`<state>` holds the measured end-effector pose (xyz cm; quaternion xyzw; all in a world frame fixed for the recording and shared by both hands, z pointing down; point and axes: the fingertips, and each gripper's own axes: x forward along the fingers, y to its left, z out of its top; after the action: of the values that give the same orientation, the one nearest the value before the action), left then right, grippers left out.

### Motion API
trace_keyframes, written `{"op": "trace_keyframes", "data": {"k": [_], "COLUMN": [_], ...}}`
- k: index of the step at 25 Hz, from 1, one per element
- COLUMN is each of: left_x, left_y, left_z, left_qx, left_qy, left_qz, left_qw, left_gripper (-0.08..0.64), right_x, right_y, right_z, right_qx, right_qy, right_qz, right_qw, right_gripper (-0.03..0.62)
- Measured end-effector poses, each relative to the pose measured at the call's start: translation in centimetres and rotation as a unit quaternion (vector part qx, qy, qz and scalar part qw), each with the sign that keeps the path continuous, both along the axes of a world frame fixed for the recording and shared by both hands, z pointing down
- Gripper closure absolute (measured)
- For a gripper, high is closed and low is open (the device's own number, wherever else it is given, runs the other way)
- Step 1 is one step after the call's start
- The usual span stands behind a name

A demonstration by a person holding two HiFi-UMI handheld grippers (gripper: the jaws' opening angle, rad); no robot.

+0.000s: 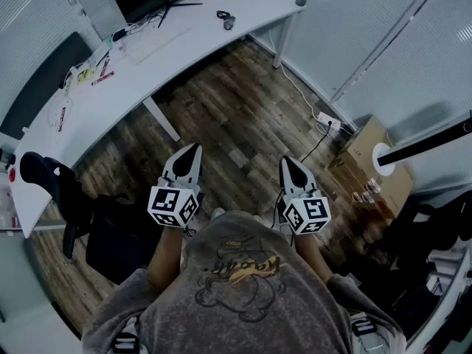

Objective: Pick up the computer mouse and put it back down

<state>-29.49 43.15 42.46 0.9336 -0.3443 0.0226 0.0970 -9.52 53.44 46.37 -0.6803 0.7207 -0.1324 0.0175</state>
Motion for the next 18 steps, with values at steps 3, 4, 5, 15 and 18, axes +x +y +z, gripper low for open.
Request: {"op": "trace_keyframes", "data": {"k": [3,4,5,15,18], "left_x": [-0.1,-0.2,-0.2,-0.9,-1.1], "left_y": [-0.8,-1.1,-1.3,-4.3,-5.2], "left_z": [0.2,0.2,0.3,1.2,1.6], "left_qx": [-0.003,-0.003,-0.003,0.003,-0.001], "left_qy": [0.000,0.000,-0.001,-0.004,-0.006], "left_qz": [-0.001,-0.001,0.001,0.036,0.040], "left_qw": [1.0000,1.0000,1.0000,0.9993,0.9992], "left_gripper": [0.543,0.543,0.543,0.543,0.543], "right_x": [-0.1,-0.3,-0.5,-1.8,-2.4], "right_y": [-0.5,-0.6,-0.8,-2.7,-3.5], "right_z": [0.3,0.4,0.4,0.8,0.6], "right_qx": [-0.006,-0.006,-0.007,0.010,0.019], "right_qy": [-0.007,-0.008,-0.007,0.010,0.013], "right_qz": [0.003,0.002,0.002,0.036,0.035], "right_qw": [1.000,1.000,1.000,0.999,0.999], "right_gripper": [0.588,0.588,0.588,0.586,0.586]}}
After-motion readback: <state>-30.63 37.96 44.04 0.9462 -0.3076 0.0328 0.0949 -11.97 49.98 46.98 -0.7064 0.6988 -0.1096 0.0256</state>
